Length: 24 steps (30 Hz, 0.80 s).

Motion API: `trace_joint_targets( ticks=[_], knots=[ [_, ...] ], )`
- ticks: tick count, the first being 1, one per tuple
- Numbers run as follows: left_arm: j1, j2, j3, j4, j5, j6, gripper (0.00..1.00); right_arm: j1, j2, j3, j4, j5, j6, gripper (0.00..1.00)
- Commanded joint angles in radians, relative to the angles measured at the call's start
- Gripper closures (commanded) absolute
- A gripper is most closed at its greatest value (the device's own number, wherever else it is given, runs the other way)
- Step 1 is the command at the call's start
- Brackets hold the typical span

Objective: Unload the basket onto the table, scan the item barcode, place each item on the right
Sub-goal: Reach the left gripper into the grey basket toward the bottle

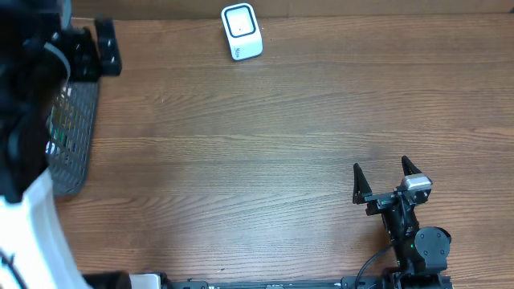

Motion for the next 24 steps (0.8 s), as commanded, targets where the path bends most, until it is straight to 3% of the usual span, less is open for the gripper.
trace_joint_targets(
  ticks=[1, 10, 20, 24],
  knots=[
    [0.005, 0.032, 0.023, 0.009, -0.156, -0.015, 0.0, -0.002, -0.008, -0.011, 0.004, -0.001, -0.005, 0.0],
    [0.199, 0.141, 0.023, 0.014, -0.226, -0.062, 0.0, -0.002, -0.008, -0.011, 0.004, 0.0, -0.005, 0.0],
    [0.528, 0.273, 0.022, -0.039, -0.013, -0.062, 0.0, -0.002, -0.008, -0.011, 0.005, -0.001, -0.005, 0.0],
    [0.594, 0.338, 0.021, -0.061, 0.06, -0.062, 0.01, -0.002, -0.008, -0.011, 0.004, -0.001, -0.005, 0.0]
  ],
)
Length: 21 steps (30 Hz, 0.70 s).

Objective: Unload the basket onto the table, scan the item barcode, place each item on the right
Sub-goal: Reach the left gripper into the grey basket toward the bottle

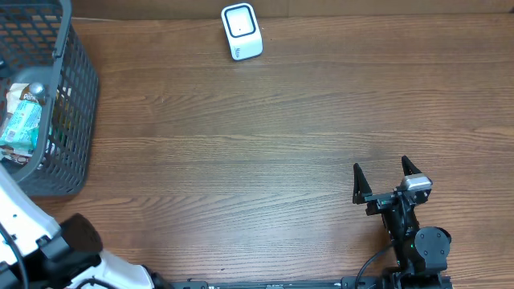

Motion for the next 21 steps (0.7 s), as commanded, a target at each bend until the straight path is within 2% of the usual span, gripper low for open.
trace_joint_targets(
  ticks=[1, 13, 21],
  knots=[
    [0.058, 0.074, 0.018, -0.021, 0.12, -0.016, 0.01, -0.002, -0.008, -0.011, 0.005, 0.0, -0.005, 0.0],
    [0.074, 0.241, 0.012, -0.054, 0.322, 0.121, 0.0, -0.002, -0.008, -0.011, 0.005, -0.001, -0.005, 0.0],
    [0.073, 0.296, 0.009, -0.053, 0.327, 0.121, 0.0, -0.002, -0.008, -0.011, 0.005, -0.001, -0.005, 0.0]
  ],
)
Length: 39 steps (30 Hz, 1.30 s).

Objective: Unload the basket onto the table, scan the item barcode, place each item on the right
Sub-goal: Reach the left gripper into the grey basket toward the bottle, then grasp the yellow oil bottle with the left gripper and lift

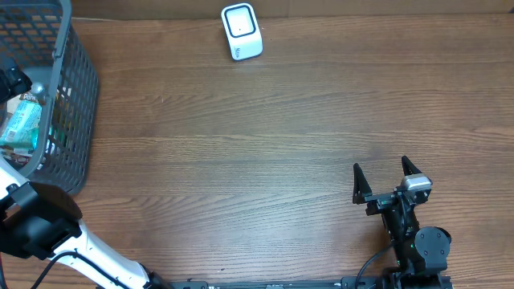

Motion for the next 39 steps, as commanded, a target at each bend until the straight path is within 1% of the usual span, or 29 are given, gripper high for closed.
trace_joint_targets(
  ticks=[1, 15, 21, 24, 28, 30, 32, 33, 34, 35, 36, 37, 39],
  knots=[
    [-0.005, 0.04, 0.009, 0.004, 0.038, 0.026, 0.01, -0.002, -0.008, -0.011, 0.005, 0.0, -0.005, 0.0],
    [-0.045, 0.131, 0.005, 0.035, 0.04, 0.027, 0.02, -0.002, -0.008, -0.011, 0.005, 0.0, -0.005, 0.0],
    [-0.069, 0.176, 0.005, 0.048, -0.028, 0.026, 0.02, -0.002, -0.008, -0.011, 0.005, 0.0, -0.005, 0.0],
    [-0.076, 0.208, 0.005, 0.052, -0.031, 0.026, 0.05, -0.002, -0.008, -0.011, 0.005, 0.0, -0.005, 0.0],
    [-0.077, 0.243, 0.005, 0.064, -0.031, 0.026, 0.15, -0.002, -0.008, -0.011, 0.005, 0.0, -0.005, 0.0],
    [-0.077, 0.253, 0.005, 0.077, -0.031, 0.026, 0.21, -0.002, -0.008, -0.011, 0.005, 0.0, -0.005, 0.0],
    [-0.077, 0.254, 0.005, 0.095, -0.031, 0.026, 0.31, -0.002, -0.008, -0.011, 0.005, 0.0, -0.005, 0.0],
    [-0.077, 0.254, 0.005, 0.103, -0.031, 0.025, 0.43, -0.002, -0.008, -0.011, 0.005, 0.0, -0.005, 0.0],
    [-0.077, 0.254, 0.005, 0.112, -0.031, 0.021, 0.52, -0.002, -0.008, -0.011, 0.005, 0.0, -0.005, 0.0],
    [-0.077, 0.254, 0.005, 0.117, -0.03, 0.021, 0.55, -0.002, -0.008, -0.011, 0.005, 0.0, -0.005, 0.0],
    [-0.078, 0.255, 0.005, 0.122, -0.031, 0.021, 0.55, -0.002, -0.008, -0.011, 0.005, 0.0, -0.005, 0.0],
    [-0.079, 0.255, 0.005, 0.126, -0.031, 0.021, 0.52, -0.002, -0.008, -0.011, 0.005, 0.0, -0.005, 0.0],
    [-0.081, 0.255, 0.005, 0.132, -0.031, 0.021, 0.52, -0.002, -0.008, -0.011, 0.005, -0.001, -0.005, 0.0]
  ],
)
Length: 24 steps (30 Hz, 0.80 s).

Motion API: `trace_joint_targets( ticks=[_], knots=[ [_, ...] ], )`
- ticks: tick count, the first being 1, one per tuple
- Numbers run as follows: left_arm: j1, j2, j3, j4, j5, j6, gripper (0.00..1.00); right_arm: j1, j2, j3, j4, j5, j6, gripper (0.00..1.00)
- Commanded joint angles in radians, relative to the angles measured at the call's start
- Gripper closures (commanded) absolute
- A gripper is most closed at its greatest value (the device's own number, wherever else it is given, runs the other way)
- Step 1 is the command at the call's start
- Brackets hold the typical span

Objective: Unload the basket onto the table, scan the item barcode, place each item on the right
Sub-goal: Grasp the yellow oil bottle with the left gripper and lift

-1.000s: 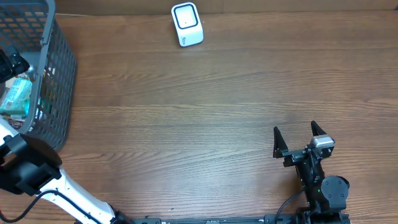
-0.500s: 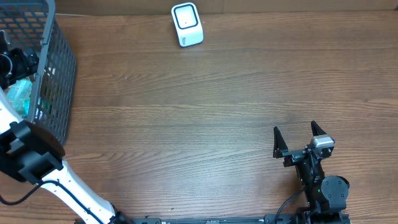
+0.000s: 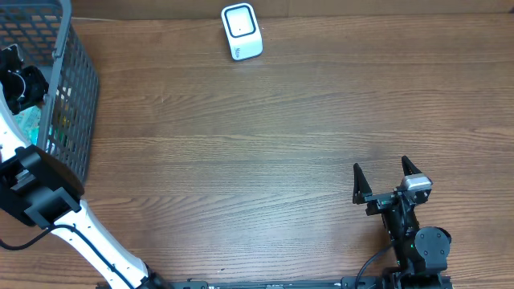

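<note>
A white barcode scanner (image 3: pixel 241 31) stands at the far edge of the table. At the far left a dark mesh basket (image 3: pixel 76 96) holds the items. Only a teal corner of a packet (image 3: pixel 30 122) shows under my left arm. My left gripper (image 3: pixel 19 80) reaches down into the basket above that packet, and its fingers are hidden from this view. My right gripper (image 3: pixel 384 172) rests open near the front right, holding nothing.
The wooden table (image 3: pixel 265 136) stretches between the basket and the right arm. The left arm's white link (image 3: pixel 88 241) crosses the front left corner.
My left gripper has moved a little to the right and further into the basket, covering most of the teal packet. The right arm has not moved.
At first my left arm loomed over the basket and hid most of it. Then it was drawn back to the front left, with the teal packet in plain view. Later its end was at the basket's left side, and now it is inside, over the packet.
</note>
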Motion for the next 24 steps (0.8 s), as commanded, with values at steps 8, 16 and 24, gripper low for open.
trace_joint_targets(
  ticks=[8, 16, 24],
  knots=[
    [-0.011, 0.0, 0.01, 0.039, -0.002, -0.014, 0.58, -0.002, -0.008, -0.011, 0.005, 0.0, -0.005, 0.0],
    [-0.011, -0.058, 0.098, 0.045, -0.002, -0.125, 0.6, -0.002, -0.008, -0.011, 0.004, -0.001, -0.005, 0.0],
    [-0.011, -0.228, 0.221, 0.048, -0.003, -0.229, 0.6, -0.002, -0.008, -0.011, 0.004, -0.001, -0.005, 0.0]
  ],
)
